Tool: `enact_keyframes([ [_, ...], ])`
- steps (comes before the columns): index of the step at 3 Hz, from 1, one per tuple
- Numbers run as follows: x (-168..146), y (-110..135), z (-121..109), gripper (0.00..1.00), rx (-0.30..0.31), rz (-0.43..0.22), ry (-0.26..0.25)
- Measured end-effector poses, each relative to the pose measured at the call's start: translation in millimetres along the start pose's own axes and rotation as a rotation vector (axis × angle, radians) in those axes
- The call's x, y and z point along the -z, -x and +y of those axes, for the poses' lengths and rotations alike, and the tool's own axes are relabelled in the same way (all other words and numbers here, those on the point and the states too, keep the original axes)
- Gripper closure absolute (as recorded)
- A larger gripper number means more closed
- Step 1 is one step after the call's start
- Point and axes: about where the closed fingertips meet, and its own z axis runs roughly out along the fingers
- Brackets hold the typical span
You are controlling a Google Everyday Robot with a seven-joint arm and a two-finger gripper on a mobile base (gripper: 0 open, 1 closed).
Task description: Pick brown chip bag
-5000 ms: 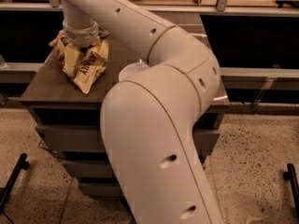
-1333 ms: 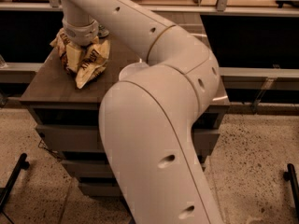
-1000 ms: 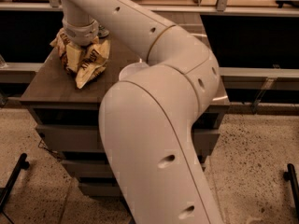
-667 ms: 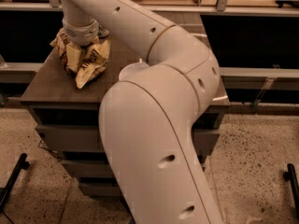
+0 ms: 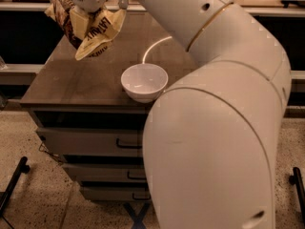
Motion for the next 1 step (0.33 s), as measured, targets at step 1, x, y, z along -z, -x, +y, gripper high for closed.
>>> enact_keyframes([
  [1,0.0,0.0,0.0,1.0,0.0,0.0,0.0],
])
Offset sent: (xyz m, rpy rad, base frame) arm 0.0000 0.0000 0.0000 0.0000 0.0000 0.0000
